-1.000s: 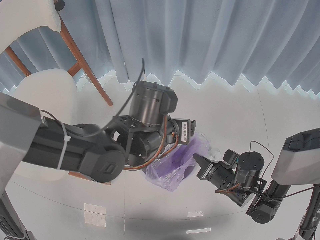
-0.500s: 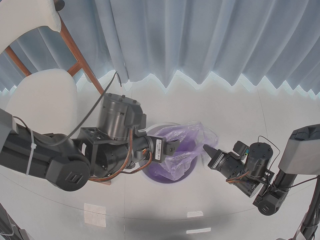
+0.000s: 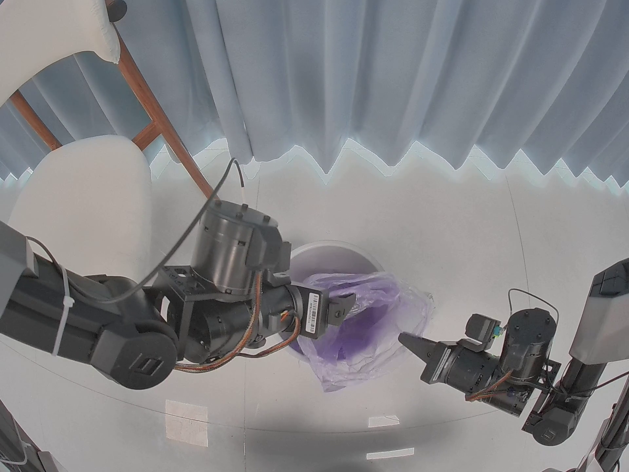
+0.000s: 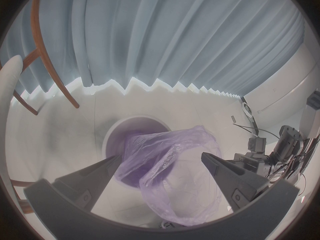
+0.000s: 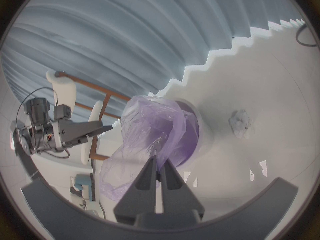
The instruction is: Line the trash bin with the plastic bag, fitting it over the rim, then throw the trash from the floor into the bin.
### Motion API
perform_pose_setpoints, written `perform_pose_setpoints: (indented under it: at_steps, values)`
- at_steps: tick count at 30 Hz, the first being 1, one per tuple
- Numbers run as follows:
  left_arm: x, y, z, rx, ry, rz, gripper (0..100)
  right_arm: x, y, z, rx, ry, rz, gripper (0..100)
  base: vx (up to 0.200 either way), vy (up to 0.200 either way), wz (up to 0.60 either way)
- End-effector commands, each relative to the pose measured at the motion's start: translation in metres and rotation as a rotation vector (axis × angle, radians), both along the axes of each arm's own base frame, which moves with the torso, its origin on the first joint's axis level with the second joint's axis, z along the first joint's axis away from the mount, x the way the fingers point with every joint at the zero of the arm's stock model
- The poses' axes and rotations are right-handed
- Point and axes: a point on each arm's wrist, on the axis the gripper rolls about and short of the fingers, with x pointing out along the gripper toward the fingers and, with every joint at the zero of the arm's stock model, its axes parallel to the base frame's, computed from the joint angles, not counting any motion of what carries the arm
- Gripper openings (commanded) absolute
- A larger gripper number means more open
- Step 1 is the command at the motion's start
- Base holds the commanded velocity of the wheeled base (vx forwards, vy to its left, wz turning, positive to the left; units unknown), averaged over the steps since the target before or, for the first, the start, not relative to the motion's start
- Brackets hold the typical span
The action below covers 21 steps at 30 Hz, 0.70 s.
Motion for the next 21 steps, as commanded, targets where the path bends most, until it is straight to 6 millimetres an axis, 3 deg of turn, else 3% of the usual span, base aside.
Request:
perform_pose_setpoints:
  at_steps: [1,6,9,21]
  values:
    - [-0.006,-0.001,-0.010,0.023,0.027,-0.016,100,-0.008,-0.003,-0.002,-0.036,-0.003,0.048,0,0.000,0.000,0.00]
    - [-0.018,-0.001,-0.024,0.051,0.078,-0.081,100,-0.007,-0.001,-0.004,-0.063,-0.024,0.062,0,0.000,0.000,0.00]
    - [-0.027,-0.002,-0.016,0.031,0.069,-0.102,100,-0.006,-0.001,-0.005,-0.066,-0.018,0.060,0,0.000,0.000,0.00]
    - [-0.034,0.006,-0.029,0.057,0.122,-0.092,100,-0.007,-0.001,-0.010,-0.080,-0.002,0.060,0,0.000,0.000,0.00]
